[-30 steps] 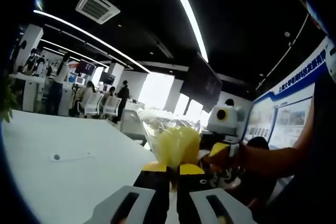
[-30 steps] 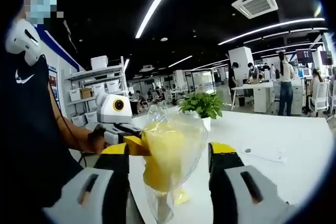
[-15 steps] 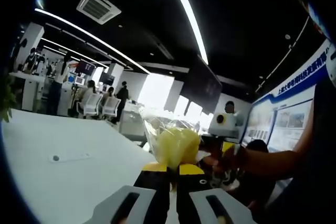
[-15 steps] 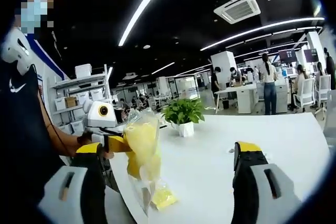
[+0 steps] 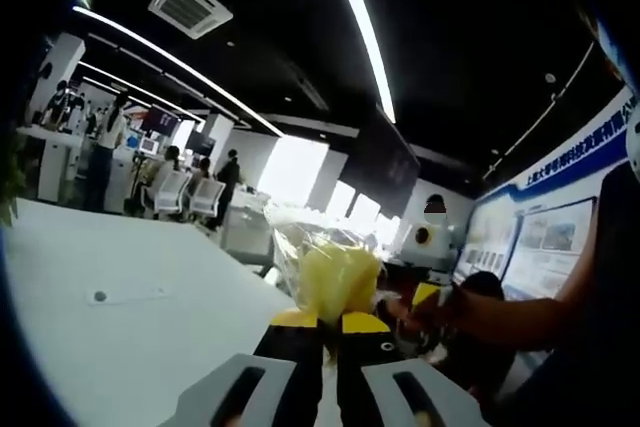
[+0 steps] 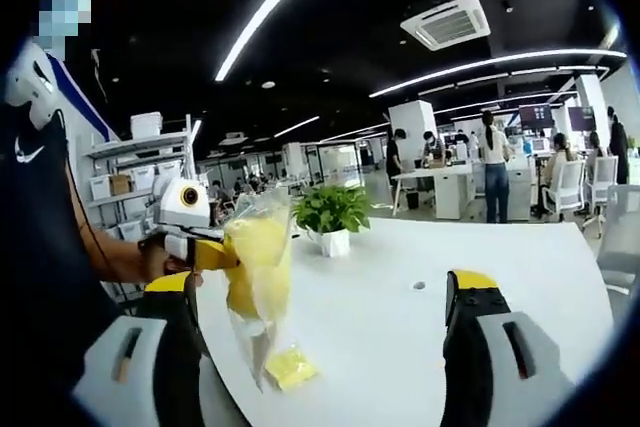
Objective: Compare the silicone blocks by pressing each to a similar depth, holding the contact briefly, and releasing to observe deformation and rebound differences across the visible hardness samples.
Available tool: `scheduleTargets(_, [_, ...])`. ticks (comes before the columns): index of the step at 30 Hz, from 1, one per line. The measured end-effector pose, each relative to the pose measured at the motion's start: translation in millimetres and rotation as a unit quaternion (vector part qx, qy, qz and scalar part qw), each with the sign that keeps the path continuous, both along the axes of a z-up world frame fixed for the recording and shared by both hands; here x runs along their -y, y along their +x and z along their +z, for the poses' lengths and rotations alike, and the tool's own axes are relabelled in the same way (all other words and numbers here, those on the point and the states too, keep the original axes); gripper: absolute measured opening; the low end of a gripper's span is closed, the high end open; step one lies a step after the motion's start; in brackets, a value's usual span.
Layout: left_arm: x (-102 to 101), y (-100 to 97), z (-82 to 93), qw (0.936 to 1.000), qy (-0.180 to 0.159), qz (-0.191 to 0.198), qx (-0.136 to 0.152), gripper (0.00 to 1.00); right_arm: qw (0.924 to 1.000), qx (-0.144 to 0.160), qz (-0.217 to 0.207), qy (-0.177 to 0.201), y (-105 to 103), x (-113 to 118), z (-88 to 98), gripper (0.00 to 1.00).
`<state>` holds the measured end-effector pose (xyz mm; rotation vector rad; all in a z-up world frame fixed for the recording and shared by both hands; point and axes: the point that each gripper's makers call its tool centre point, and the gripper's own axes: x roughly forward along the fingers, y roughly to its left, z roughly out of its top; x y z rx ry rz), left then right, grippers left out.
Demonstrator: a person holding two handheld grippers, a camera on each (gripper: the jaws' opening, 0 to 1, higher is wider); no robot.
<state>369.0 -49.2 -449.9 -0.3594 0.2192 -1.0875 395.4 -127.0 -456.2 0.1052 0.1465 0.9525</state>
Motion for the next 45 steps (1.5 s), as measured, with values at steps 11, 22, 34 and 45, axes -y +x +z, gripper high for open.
scheduleTargets(11, [4,3.5,-8.4,0.9998,0.0,-0.006,-0.018,0.01,0.9955,-0.015,-0.079,-0.05,-17,50,-66.8,0.96])
scheduleTargets(22, [7,5.6,-17.4,0.9991,-0.005,-0.008,-0.042,0.01,0.9868,-0.079,-0.118,-0.079,-46,79,-153.7,0.96])
scheduleTargets(34, [6,7.1,-27.4,0.9975,-0.01,-0.008,-0.07,0.02,0.9795,-0.106,-0.144,-0.093,-65,103,-186.2,0.96])
scheduleTargets(45, [6,8.5,-32.4,0.9962,-0.012,-0.011,-0.085,0.02,0.9773,-0.114,-0.154,-0.09,-67,107,-191.6,0.97])
